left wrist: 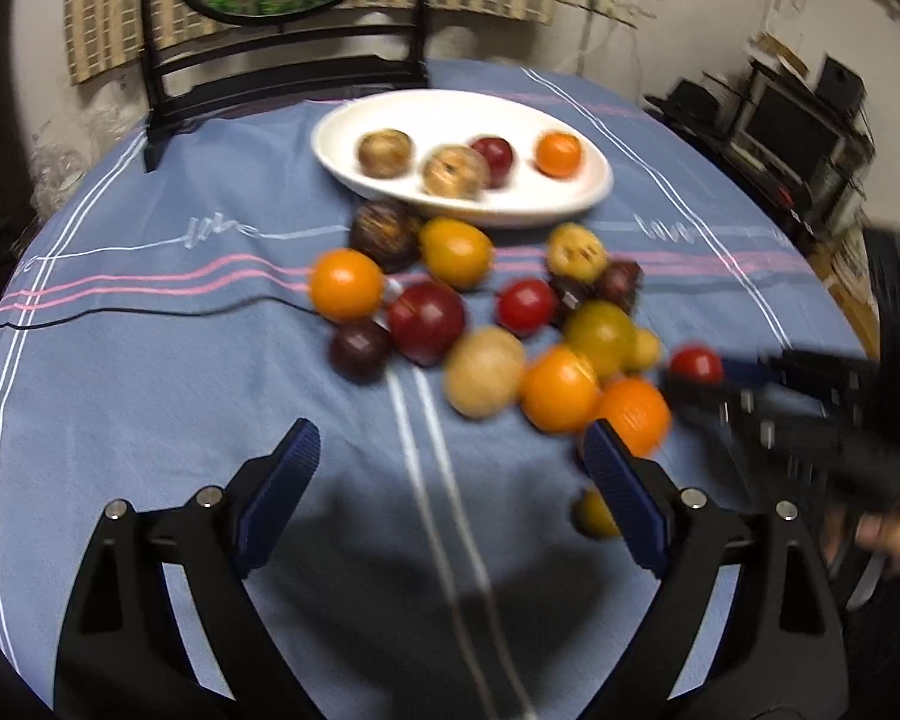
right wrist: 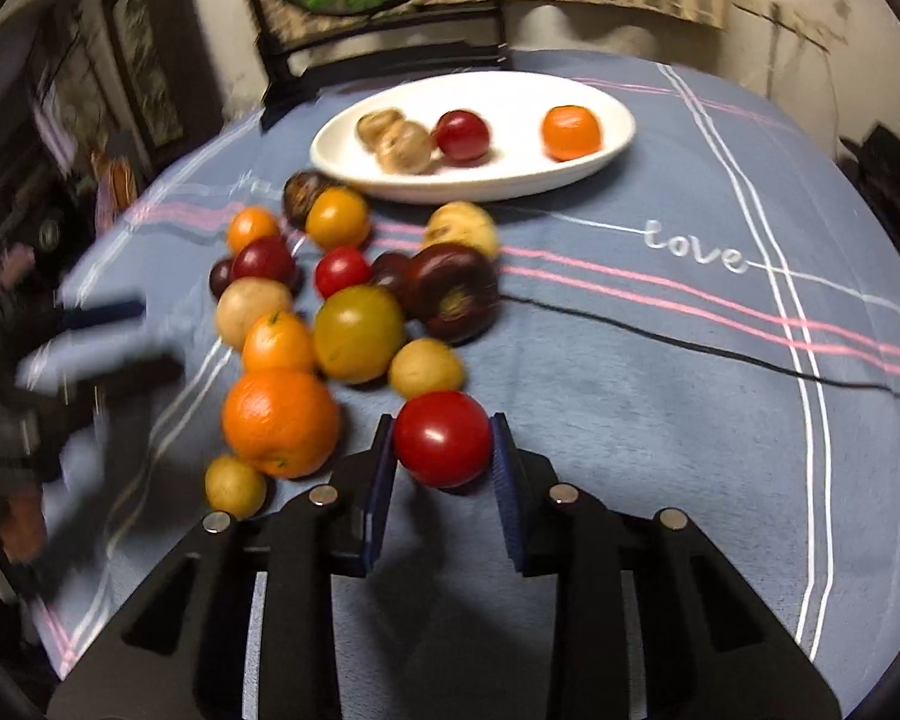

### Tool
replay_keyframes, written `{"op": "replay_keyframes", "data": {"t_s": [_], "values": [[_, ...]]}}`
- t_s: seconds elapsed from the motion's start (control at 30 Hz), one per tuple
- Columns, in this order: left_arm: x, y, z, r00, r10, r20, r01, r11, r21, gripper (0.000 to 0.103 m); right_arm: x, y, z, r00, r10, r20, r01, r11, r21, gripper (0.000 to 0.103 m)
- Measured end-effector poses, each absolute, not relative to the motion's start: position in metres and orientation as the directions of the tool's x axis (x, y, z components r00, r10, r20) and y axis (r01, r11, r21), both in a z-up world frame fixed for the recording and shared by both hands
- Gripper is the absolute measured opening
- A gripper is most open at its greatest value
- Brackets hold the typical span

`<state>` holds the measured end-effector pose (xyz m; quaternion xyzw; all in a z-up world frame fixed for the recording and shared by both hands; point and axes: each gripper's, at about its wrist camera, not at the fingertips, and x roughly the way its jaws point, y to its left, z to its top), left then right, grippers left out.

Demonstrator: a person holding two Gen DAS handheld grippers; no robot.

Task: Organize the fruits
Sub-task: 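Grasp a red tomato with the right tool while the left tool grasps a small yellow fruit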

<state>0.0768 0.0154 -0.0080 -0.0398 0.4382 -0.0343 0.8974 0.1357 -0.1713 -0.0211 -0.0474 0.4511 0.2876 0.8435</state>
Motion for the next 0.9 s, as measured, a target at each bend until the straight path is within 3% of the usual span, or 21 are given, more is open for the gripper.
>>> {"op": "replay_keyframes", "data": {"t_s": [0.4, 0.43, 0.53, 0.57, 0.6, 0.63, 0.9], "values": [[0.064, -0.041, -0.034, 0.554, -0.088, -0.828, 0.101, 0.994, -0.038, 0.09, 0.135, -0.191, -0.015, 0.431, 0.497, -0.753, -0.51, 0.823, 0.251, 0.031], [0.064, -0.043, -0.036, 0.554, -0.077, -0.829, 0.095, 0.995, -0.029, 0.088, 0.135, -0.193, -0.015, 0.432, 0.499, -0.751, -0.507, 0.823, 0.255, 0.031], [0.065, -0.046, -0.04, 0.558, -0.056, -0.828, 0.089, 0.996, -0.007, 0.067, 0.134, -0.194, -0.015, 0.432, 0.504, -0.748, -0.506, 0.822, 0.261, 0.031], [0.064, -0.046, -0.039, 0.566, -0.059, -0.822, 0.091, 0.996, -0.008, 0.053, 0.134, -0.193, -0.015, 0.431, 0.504, -0.748, -0.506, 0.822, 0.261, 0.031], [0.064, -0.046, -0.038, 0.57, -0.078, -0.818, 0.101, 0.995, -0.025, 0.046, 0.134, -0.193, -0.016, 0.43, 0.502, -0.75, -0.506, 0.822, 0.26, 0.031], [0.063, -0.046, -0.037, 0.571, -0.105, -0.814, 0.114, 0.992, -0.048, 0.031, 0.134, -0.193, -0.016, 0.43, 0.5, -0.752, -0.505, 0.823, 0.259, 0.031], [0.056, -0.044, -0.031, 0.571, -0.116, -0.813, 0.115, 0.991, -0.06, 0.028, 0.135, -0.196, -0.016, 0.435, 0.498, -0.75, -0.494, 0.829, 0.264, 0.031]]}}
